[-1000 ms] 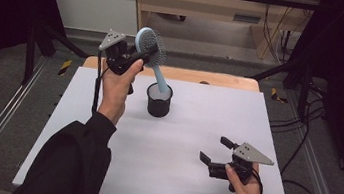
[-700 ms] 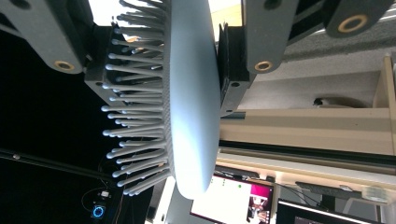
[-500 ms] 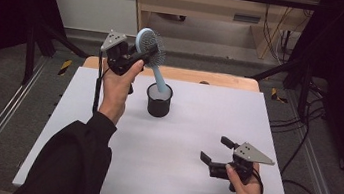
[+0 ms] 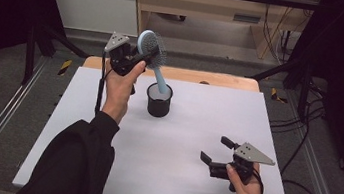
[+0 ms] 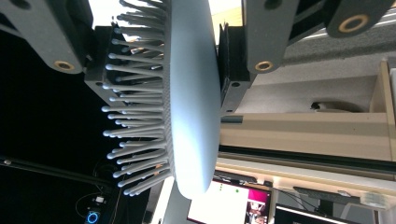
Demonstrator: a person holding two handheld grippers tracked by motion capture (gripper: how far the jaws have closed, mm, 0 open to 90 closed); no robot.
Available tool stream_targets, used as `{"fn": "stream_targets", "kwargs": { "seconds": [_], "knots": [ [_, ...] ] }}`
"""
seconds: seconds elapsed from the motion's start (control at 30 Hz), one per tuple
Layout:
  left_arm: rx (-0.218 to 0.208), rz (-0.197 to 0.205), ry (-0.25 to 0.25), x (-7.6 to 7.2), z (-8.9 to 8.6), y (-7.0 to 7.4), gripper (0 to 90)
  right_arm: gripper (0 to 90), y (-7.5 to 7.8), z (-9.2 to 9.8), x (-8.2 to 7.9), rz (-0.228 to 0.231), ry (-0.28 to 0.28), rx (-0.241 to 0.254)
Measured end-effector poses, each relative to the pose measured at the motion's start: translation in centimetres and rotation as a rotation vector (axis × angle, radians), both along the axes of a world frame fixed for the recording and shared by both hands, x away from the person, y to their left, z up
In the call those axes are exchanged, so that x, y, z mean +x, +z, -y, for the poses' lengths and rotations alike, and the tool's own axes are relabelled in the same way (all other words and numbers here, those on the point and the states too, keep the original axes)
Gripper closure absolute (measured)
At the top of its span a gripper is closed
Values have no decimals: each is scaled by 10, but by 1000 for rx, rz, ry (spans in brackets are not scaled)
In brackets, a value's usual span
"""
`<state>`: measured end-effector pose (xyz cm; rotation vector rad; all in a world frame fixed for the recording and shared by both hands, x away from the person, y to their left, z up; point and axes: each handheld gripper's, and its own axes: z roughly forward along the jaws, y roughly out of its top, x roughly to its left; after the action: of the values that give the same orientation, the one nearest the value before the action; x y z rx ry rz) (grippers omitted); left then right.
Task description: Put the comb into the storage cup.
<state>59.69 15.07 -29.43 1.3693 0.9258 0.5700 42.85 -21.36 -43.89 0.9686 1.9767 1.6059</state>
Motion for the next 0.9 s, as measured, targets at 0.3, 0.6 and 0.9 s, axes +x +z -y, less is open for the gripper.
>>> {"fn": "stream_targets", "kwargs": {
  "seconds": [0.3,0.6,0.9],
  "knots": [
    [44,1,8,4,3,-6,516,61,0,0,0,-1,0,0],
    [64,-7,20,6,4,-11,515,60,0,0,0,-1,1,1],
    [90,-12,15,7,9,-18,515,58,0,0,1,-1,-1,-6]
  ]
}}
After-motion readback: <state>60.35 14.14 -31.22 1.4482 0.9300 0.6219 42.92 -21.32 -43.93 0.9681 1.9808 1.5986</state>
